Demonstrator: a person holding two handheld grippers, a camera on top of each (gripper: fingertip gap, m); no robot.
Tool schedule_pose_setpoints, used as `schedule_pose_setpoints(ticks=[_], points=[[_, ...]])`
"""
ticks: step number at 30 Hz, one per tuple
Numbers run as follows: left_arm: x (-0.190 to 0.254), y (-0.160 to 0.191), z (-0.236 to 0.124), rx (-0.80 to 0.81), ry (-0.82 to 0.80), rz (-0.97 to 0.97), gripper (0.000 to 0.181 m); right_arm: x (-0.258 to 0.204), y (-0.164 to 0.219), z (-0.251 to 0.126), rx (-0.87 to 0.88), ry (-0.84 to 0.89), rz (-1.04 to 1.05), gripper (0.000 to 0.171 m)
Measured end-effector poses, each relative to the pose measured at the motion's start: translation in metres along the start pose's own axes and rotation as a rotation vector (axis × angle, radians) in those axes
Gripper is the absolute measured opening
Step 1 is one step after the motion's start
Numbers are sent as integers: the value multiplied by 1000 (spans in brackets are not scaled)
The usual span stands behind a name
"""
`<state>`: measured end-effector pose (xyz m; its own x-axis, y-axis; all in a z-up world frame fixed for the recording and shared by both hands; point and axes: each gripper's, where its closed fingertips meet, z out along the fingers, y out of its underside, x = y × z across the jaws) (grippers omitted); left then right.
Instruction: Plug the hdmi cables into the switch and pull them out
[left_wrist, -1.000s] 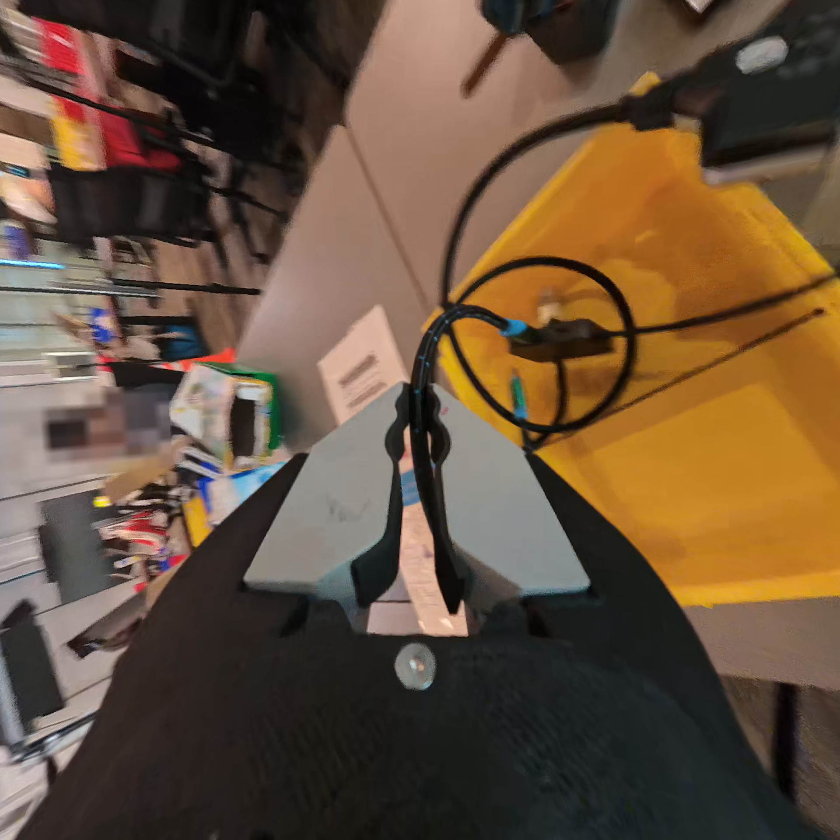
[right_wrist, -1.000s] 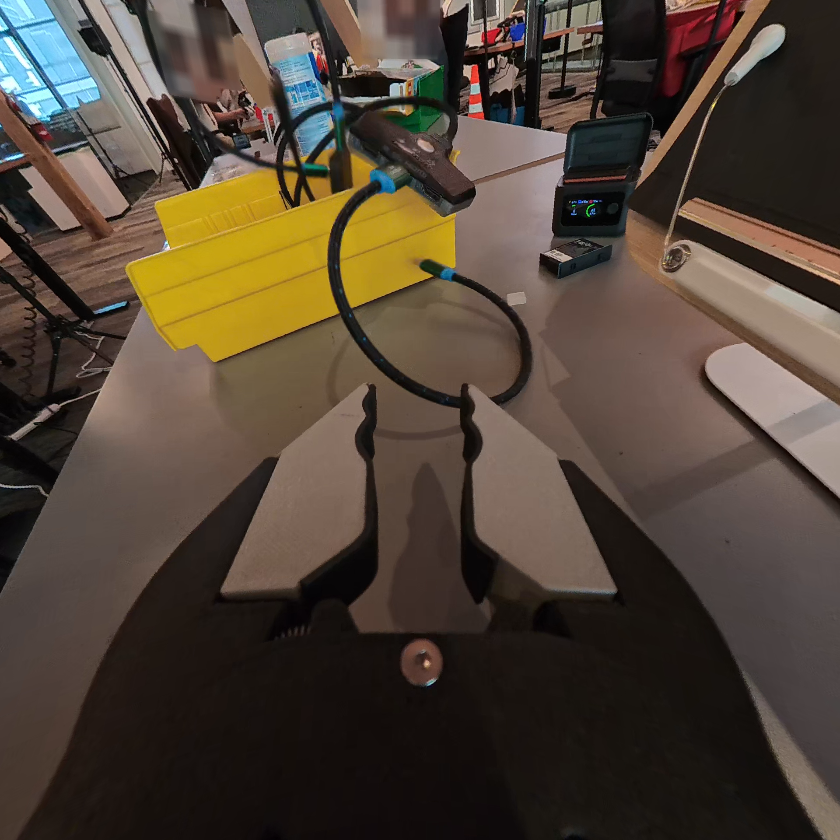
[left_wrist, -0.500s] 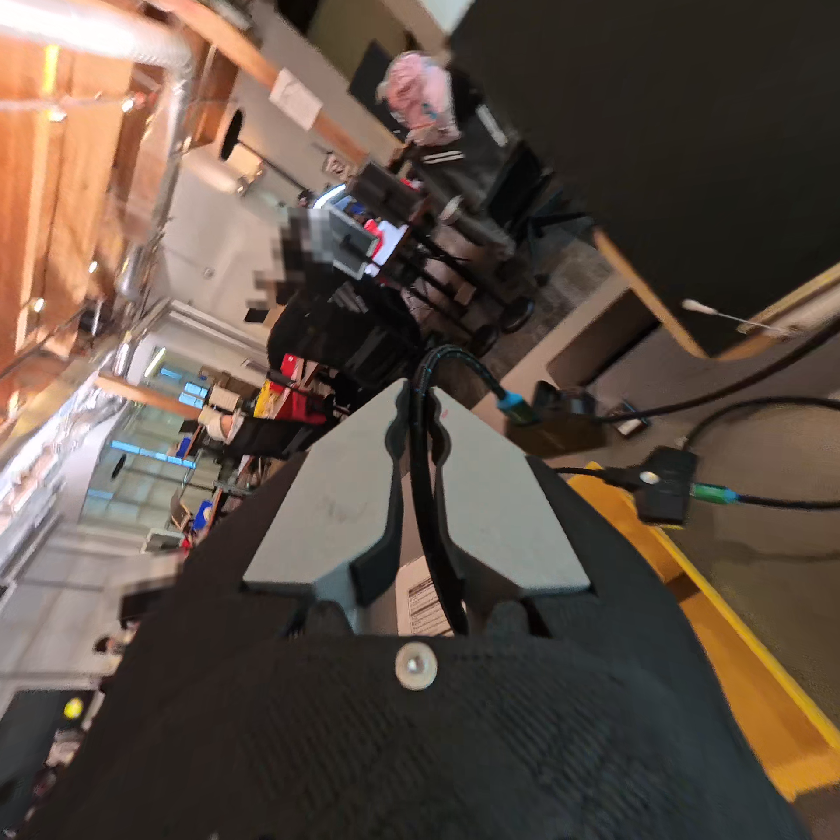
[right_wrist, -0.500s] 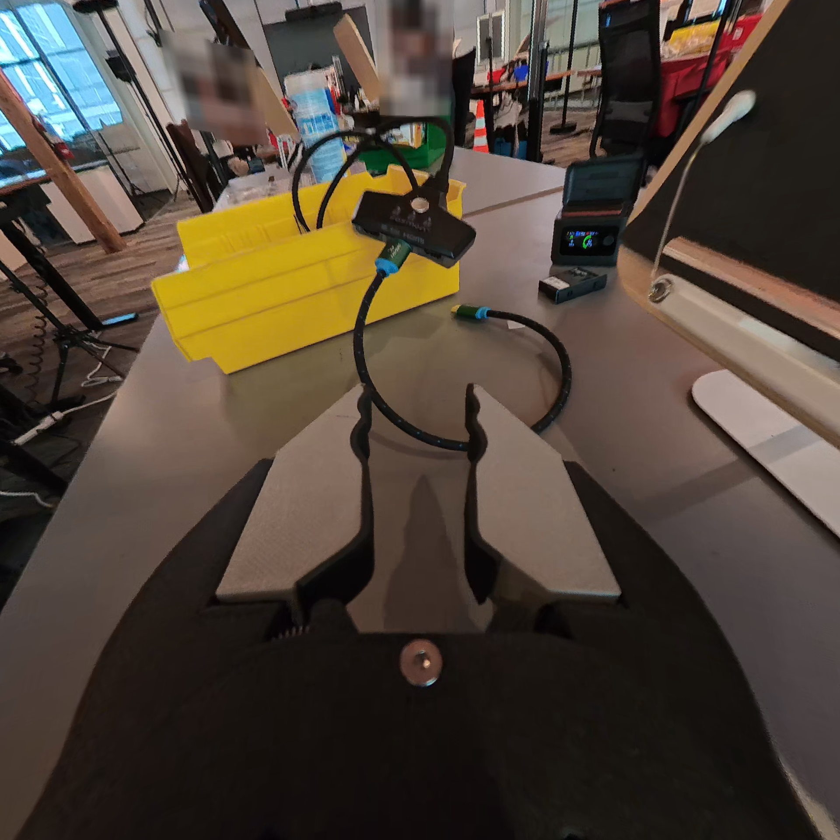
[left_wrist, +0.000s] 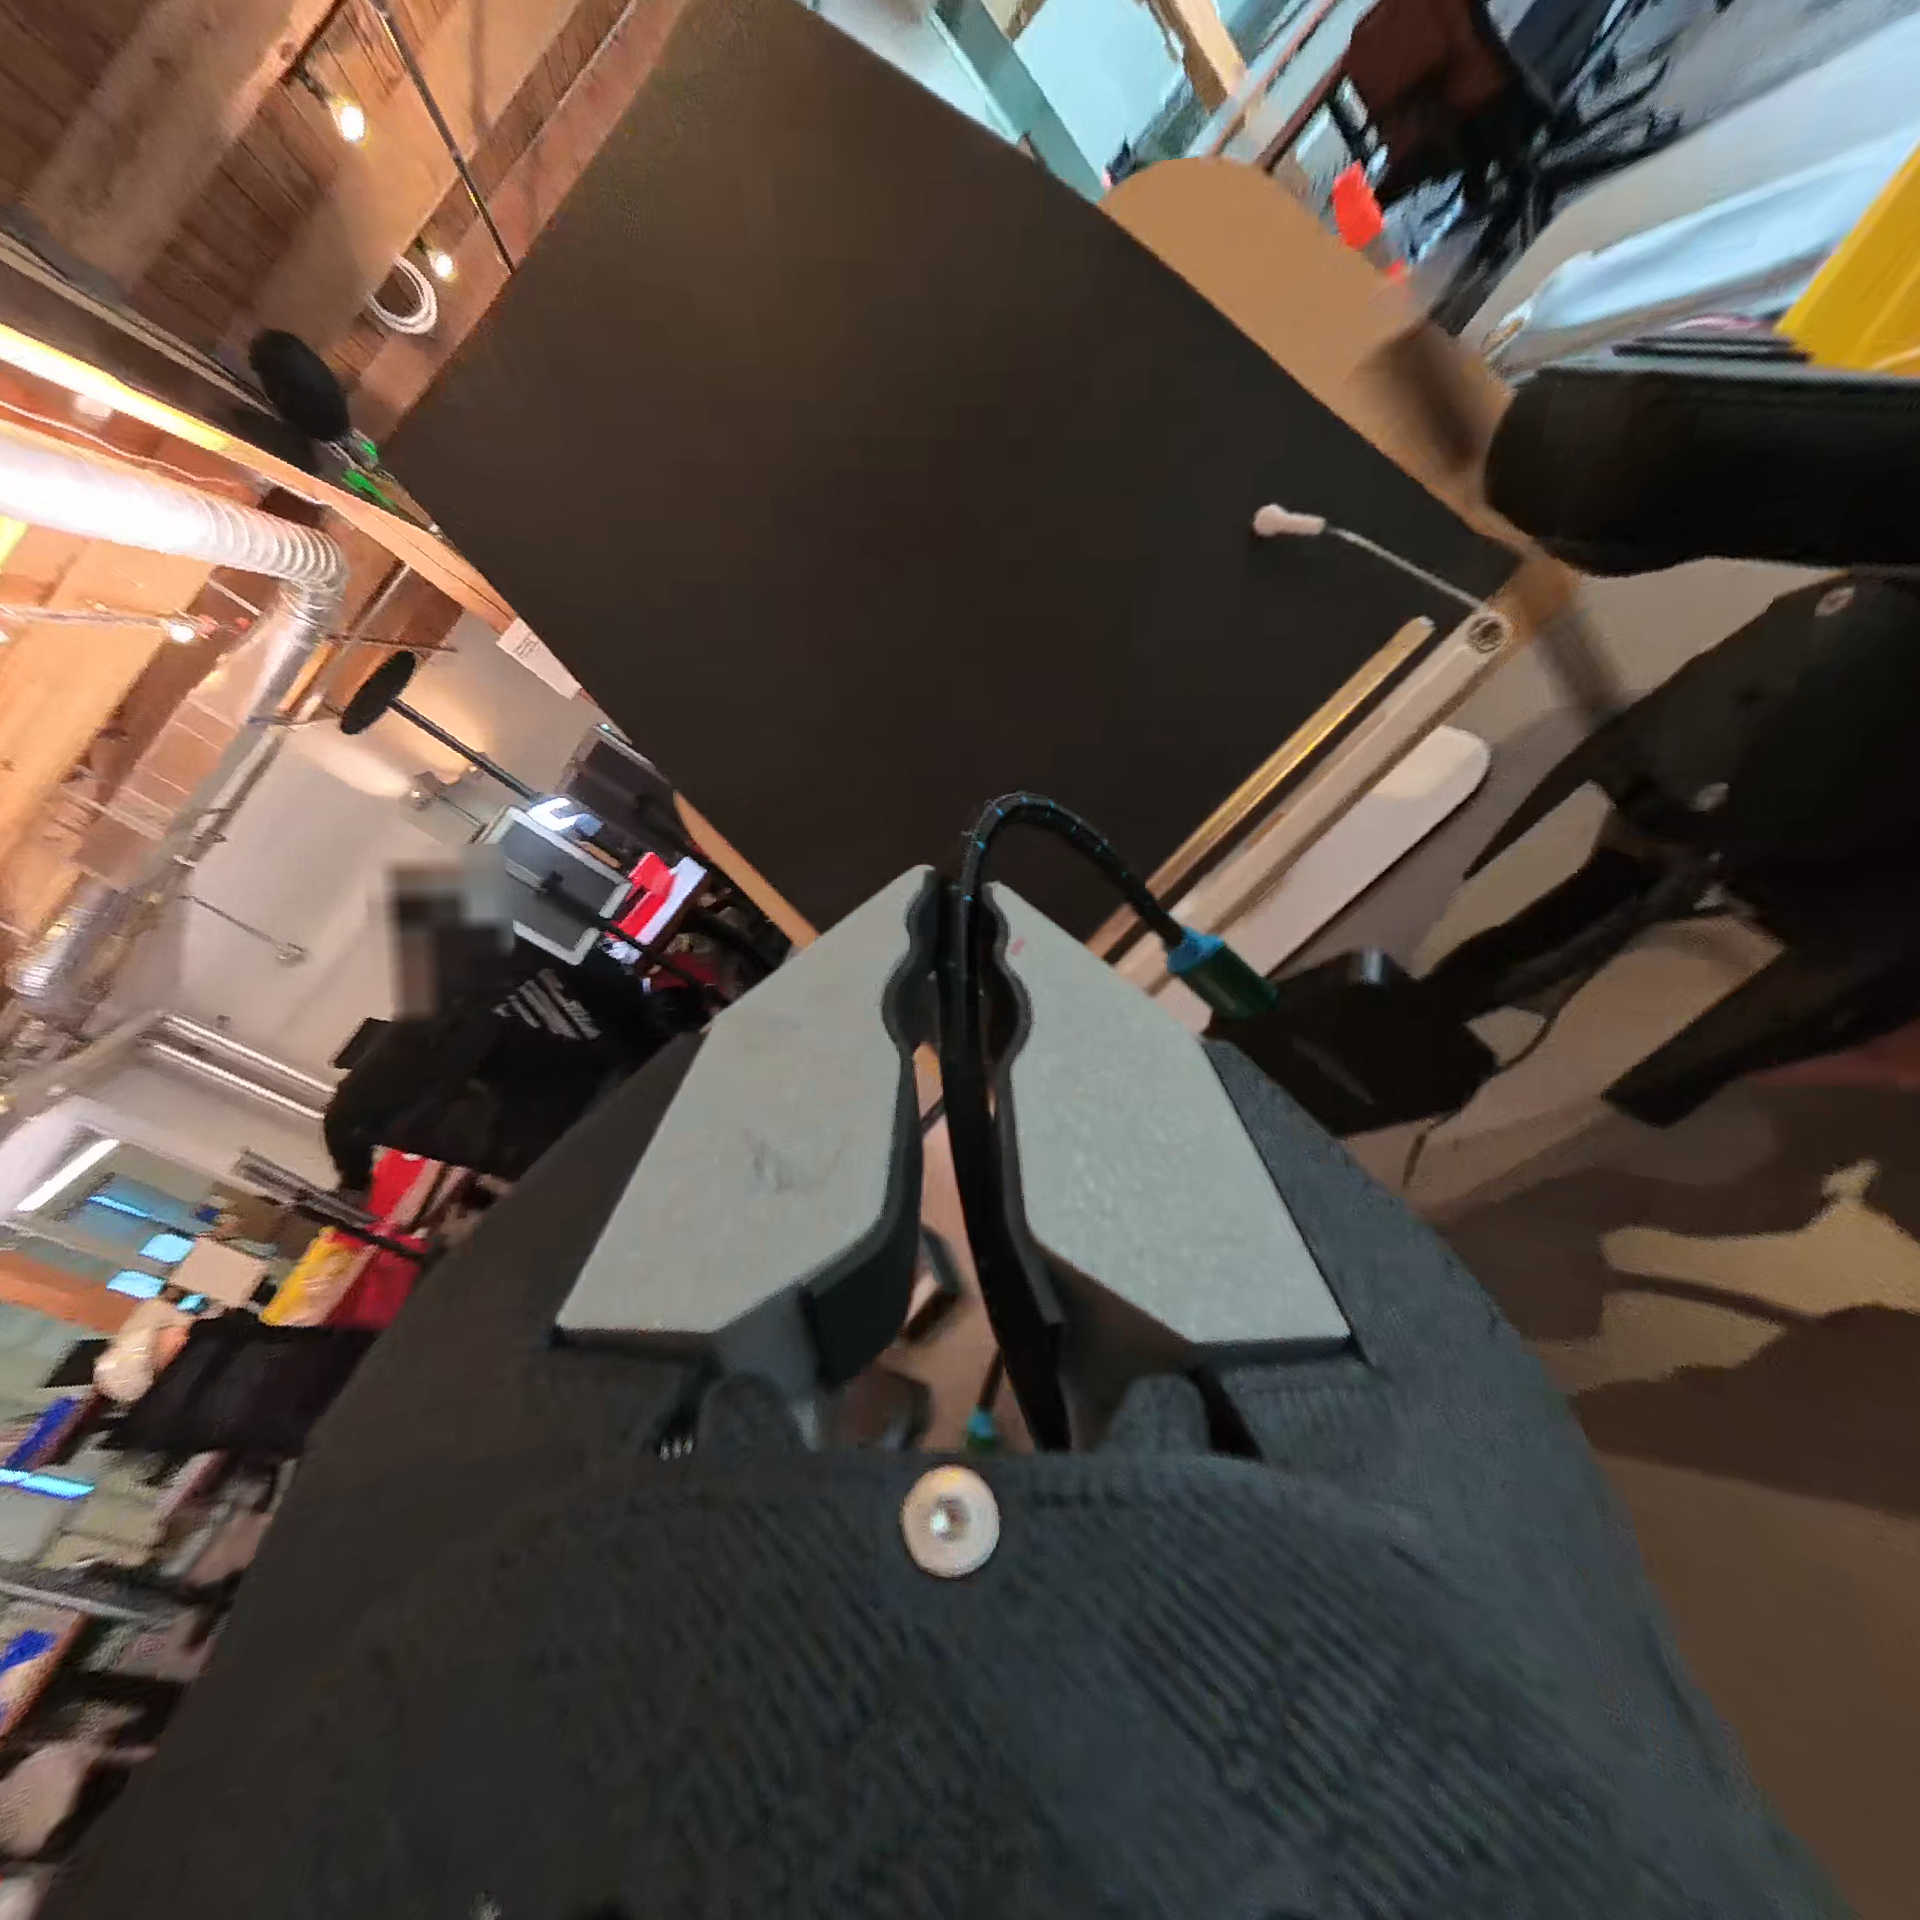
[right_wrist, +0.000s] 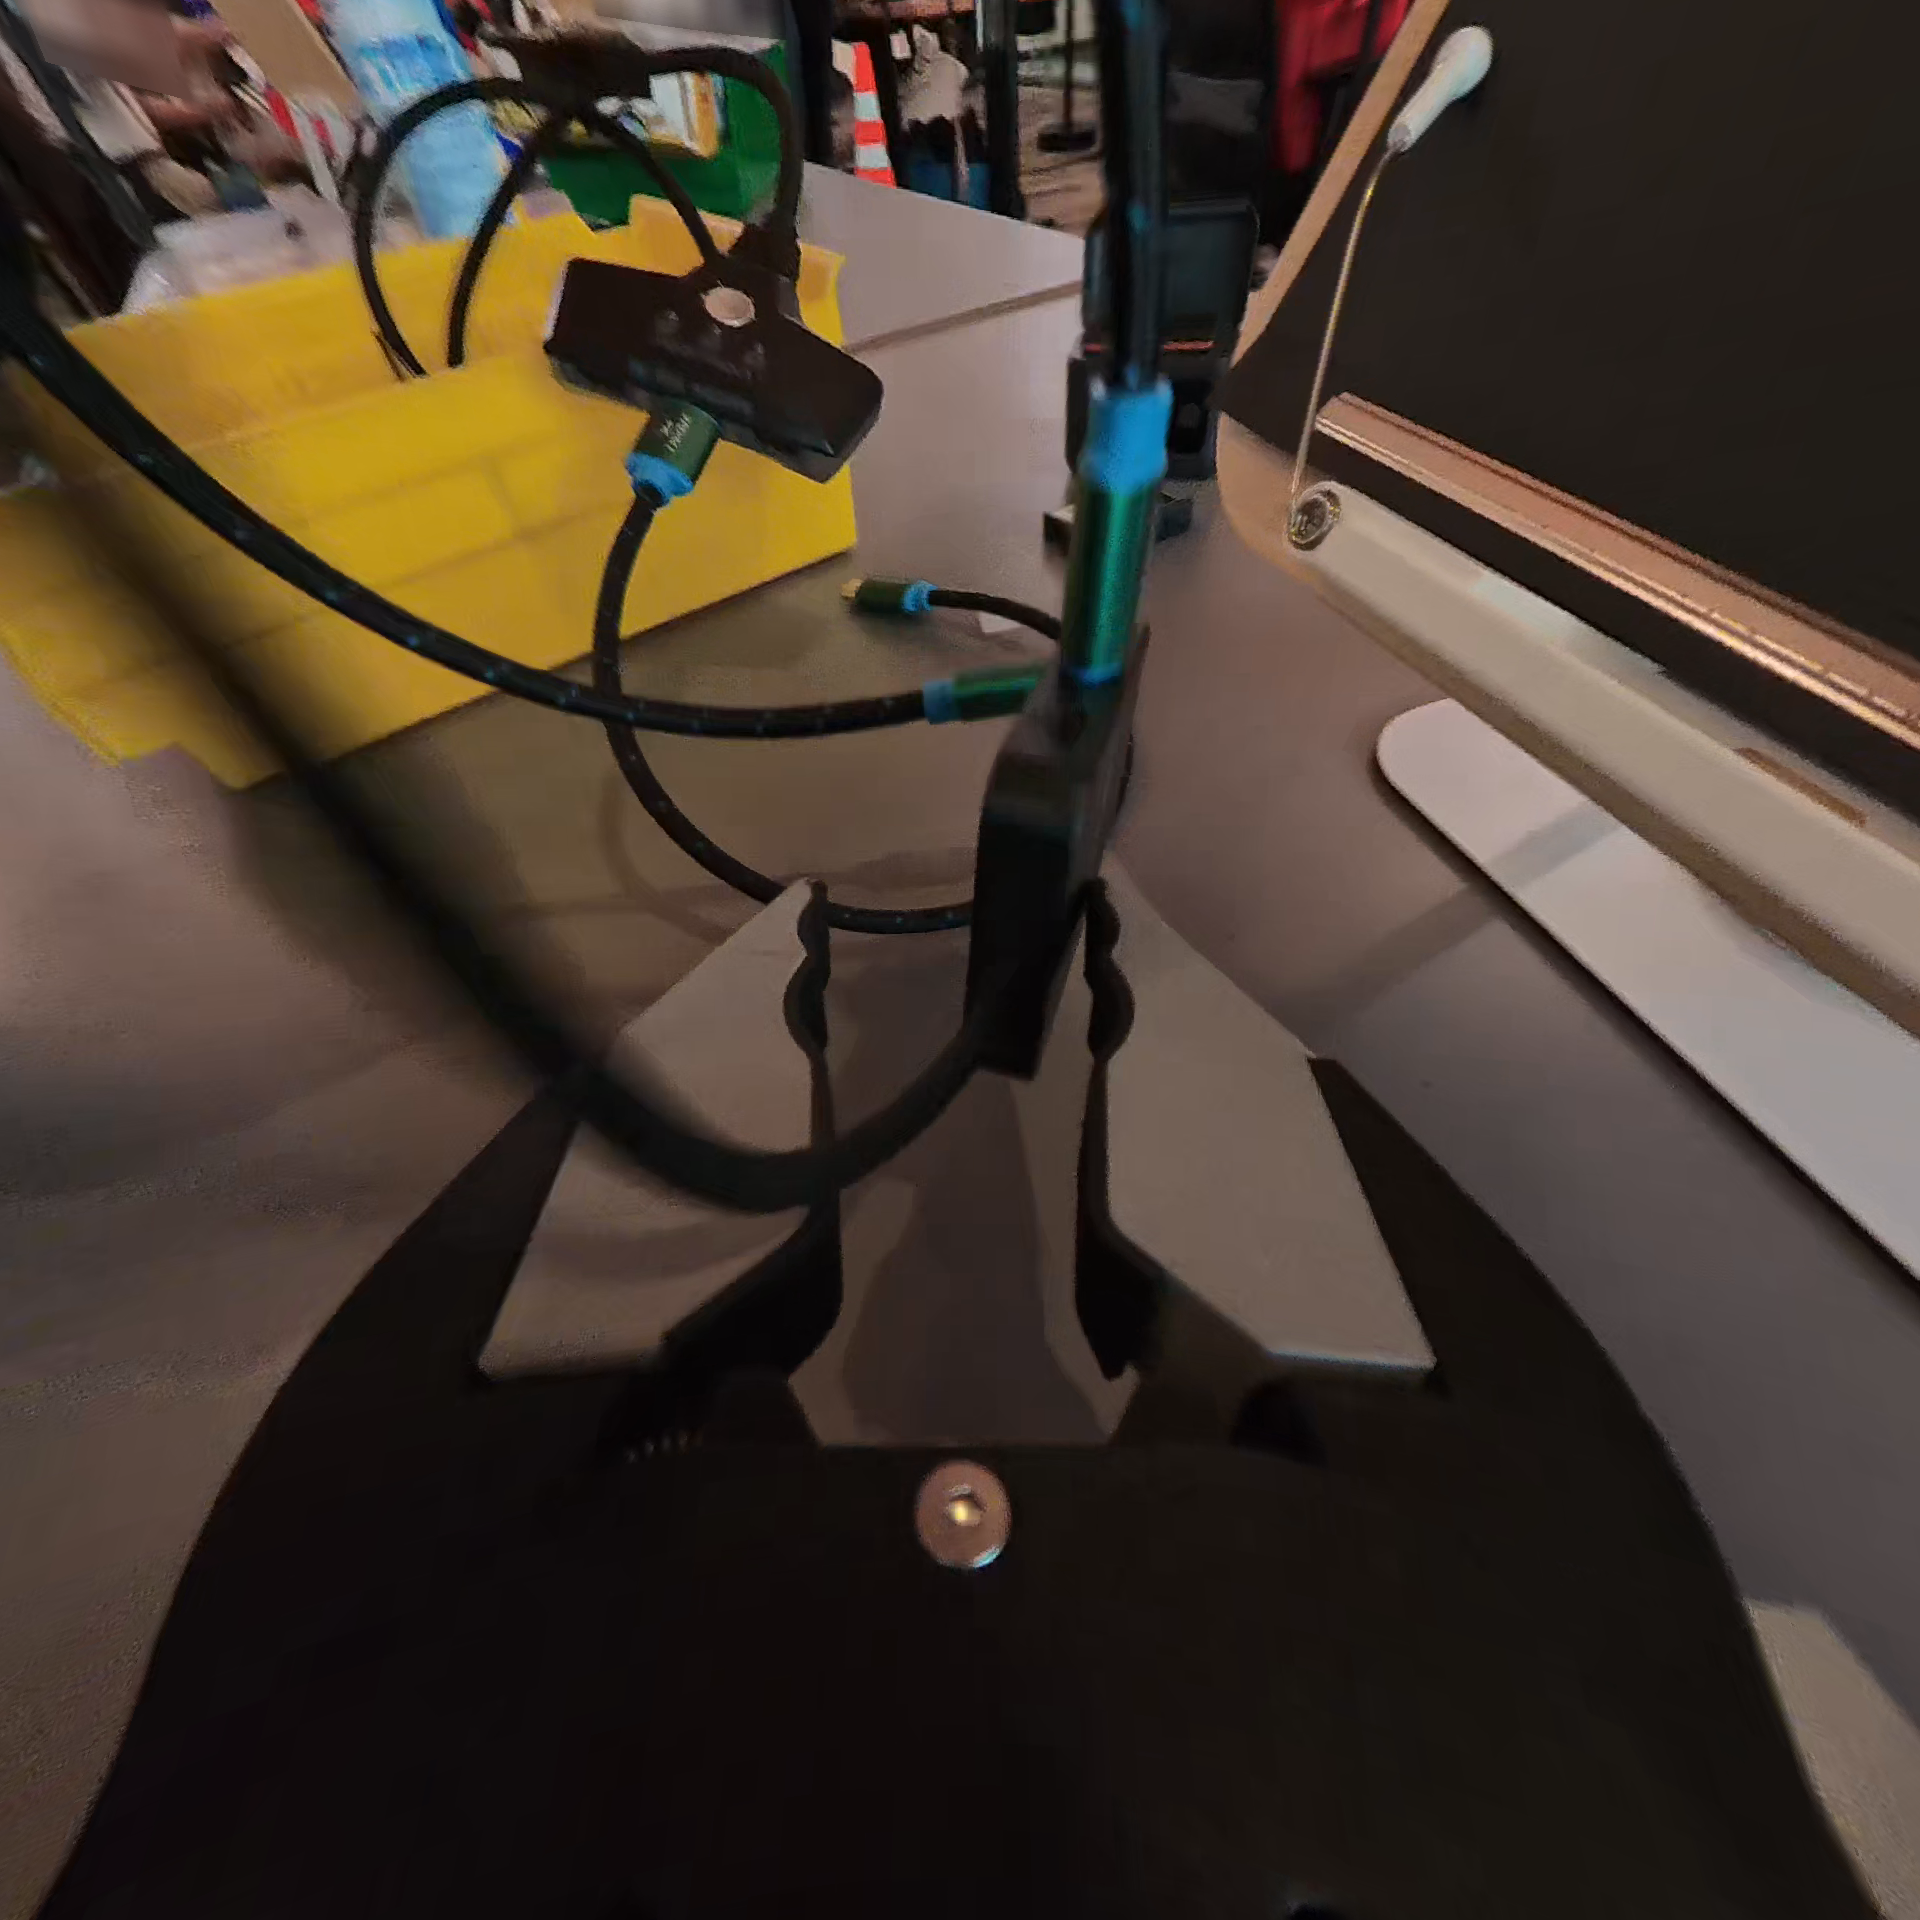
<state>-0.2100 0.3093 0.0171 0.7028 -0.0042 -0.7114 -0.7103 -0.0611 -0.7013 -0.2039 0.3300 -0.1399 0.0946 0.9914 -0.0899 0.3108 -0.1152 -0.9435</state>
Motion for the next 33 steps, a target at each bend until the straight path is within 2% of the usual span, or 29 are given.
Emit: schedule_pose_setpoints(ticks=[2,4,6,8,13,19,21,23,26,30,33], points=[[12,4,2,54,50,-80,4,1,1,3,-14,50,-44,56],[20,7,6,99,104,-161,4,7,0,6,-24,117,-76,55],[22,14,12,122,129,-206,4,15,-2,7,-17,189,-87,65],[21,23,13,153,158,-274,4,19,-2,7,-17,217,-80,66],[19,43,2,168,172,-332,4,12,1,8,-19,173,25,35],[18,46,-5,214,257,-451,3,12,5,9,-52,206,33,39],[18,46,-5,220,264,-459,4,19,10,9,-89,249,1,32],[20,46,-4,233,269,-453,4,28,19,9,-160,286,-36,14],[24,43,-5,249,304,-495,4,34,25,8,-202,300,-60,12],[26,37,-9,271,349,-534,5,32,22,3,-190,289,-76,11],[21,20,-24,383,419,-582,10,24,2,-4,-92,249,-71,10]])
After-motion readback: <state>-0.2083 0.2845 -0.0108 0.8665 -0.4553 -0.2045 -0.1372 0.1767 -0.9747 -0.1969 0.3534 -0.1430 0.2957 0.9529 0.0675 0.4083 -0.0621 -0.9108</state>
